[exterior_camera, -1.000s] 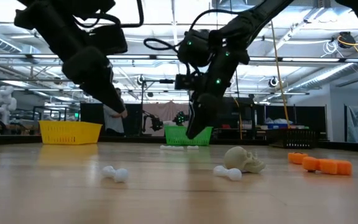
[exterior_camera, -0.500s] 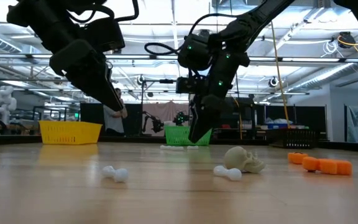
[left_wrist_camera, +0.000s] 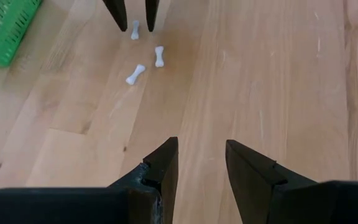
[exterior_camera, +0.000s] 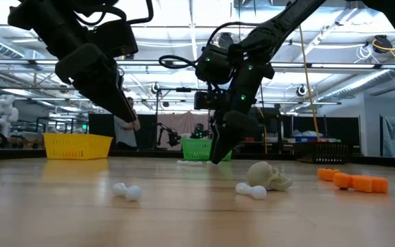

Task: Sort Halloween decoration
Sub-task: Put the white bone toy into the black bin

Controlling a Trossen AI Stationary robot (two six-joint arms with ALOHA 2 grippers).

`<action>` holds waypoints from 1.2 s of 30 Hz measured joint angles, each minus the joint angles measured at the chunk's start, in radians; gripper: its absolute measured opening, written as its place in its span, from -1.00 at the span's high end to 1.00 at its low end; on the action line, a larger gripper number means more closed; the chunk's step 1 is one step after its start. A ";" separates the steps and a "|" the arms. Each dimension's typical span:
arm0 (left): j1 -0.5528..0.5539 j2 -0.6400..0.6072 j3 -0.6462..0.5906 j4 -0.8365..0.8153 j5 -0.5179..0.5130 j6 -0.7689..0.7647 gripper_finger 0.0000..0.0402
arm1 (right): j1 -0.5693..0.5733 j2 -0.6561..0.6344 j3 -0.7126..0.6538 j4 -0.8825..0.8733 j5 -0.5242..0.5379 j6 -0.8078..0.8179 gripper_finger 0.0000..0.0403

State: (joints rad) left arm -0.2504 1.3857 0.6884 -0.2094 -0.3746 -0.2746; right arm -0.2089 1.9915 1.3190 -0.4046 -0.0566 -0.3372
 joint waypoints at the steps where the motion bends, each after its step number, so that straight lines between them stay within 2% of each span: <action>1: 0.000 0.000 0.000 0.000 0.000 0.000 0.34 | -0.001 0.000 0.000 0.000 -0.003 0.001 0.36; 12: 0.000 0.000 0.000 -0.001 0.003 -0.002 0.34 | -0.008 0.000 0.000 -0.005 -0.029 -0.011 0.57; 26: 0.000 0.000 0.000 -0.003 0.003 -0.002 0.34 | -0.008 0.029 0.002 -0.001 -0.028 -0.012 0.63; 36: 0.000 0.000 0.000 -0.003 0.003 -0.004 0.34 | -0.008 0.027 0.002 -0.039 -0.025 -0.009 0.94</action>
State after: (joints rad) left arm -0.2504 1.3857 0.6884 -0.2129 -0.3711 -0.2790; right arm -0.2165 2.0182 1.3209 -0.4432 -0.0812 -0.3465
